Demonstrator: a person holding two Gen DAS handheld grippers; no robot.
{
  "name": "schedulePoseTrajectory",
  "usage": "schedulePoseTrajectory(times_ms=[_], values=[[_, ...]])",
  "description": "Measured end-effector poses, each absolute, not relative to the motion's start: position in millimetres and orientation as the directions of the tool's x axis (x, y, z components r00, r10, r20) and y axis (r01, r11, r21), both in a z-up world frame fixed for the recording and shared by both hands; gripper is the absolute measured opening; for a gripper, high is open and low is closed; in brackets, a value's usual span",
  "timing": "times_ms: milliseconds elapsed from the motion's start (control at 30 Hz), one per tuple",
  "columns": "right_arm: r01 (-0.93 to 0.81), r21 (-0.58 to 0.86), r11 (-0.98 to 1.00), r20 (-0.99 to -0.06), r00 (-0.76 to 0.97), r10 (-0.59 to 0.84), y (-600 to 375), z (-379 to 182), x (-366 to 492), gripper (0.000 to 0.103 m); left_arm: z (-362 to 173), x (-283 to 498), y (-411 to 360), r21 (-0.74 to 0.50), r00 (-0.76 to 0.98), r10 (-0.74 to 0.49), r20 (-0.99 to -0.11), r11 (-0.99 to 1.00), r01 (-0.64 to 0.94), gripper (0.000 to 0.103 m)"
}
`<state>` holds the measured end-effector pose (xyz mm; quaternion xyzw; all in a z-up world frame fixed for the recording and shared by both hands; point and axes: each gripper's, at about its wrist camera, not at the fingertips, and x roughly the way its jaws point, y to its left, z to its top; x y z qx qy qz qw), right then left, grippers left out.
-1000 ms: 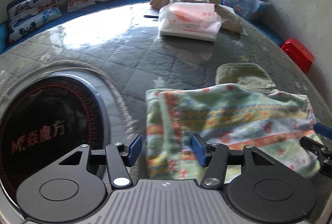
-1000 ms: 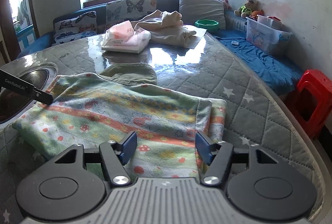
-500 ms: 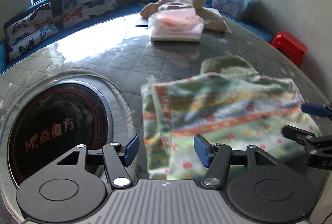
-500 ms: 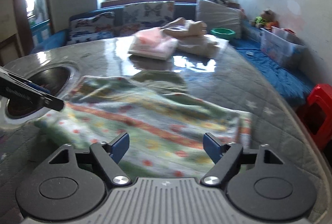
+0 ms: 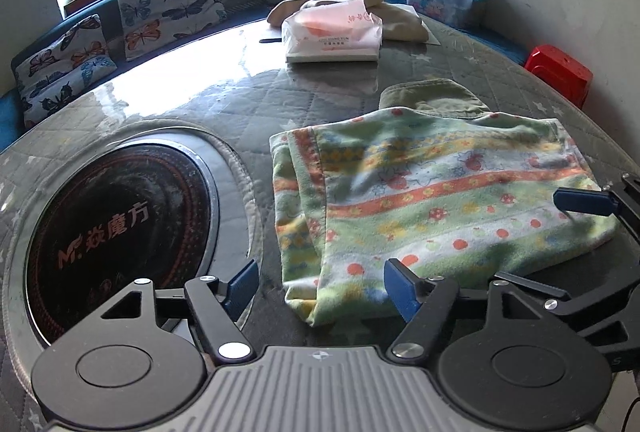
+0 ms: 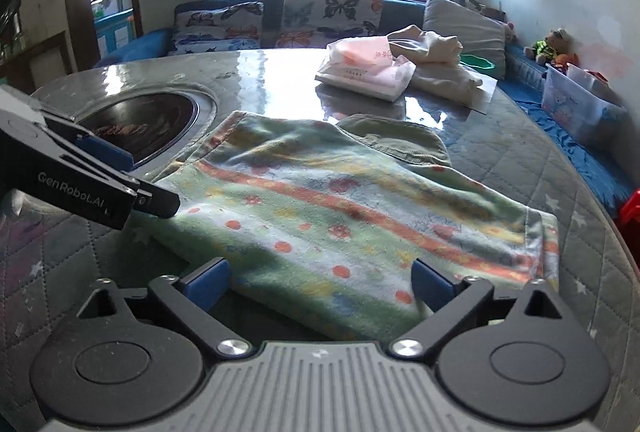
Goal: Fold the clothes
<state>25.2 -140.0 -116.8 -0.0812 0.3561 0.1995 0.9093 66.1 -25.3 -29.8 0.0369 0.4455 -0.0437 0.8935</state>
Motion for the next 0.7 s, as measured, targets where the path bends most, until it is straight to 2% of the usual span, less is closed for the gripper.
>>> schedulePoseTrajectory(times_ms=[133, 333, 700], values=[[-0.402, 0.009, 0.916, -0.678, 0.67, 0.301, -142.9, -114.8, 21.2, 0.101, -26.4, 57.8, -24.8, 0.02, 0.605, -0.048, -0.794, 0.994, 0.106, 0.075], [-0.361, 0.003, 0.933, -0.66, 0.7, 0.273, -149.8, -105.8, 12.6, 0.103, -20.6, 46.5, -26.4, 0.021, 0.622, -0.039, -0.782, 0.996, 0.088, 0.088], [-0.273, 0.032, 0.961, -0.67, 0.708, 0.224, -164.0, -104.9, 1.9, 0.103, -17.1, 29.1, -30.7, 0.012, 0.626, -0.04, -0.779, 0.997, 0.079, 0.096]])
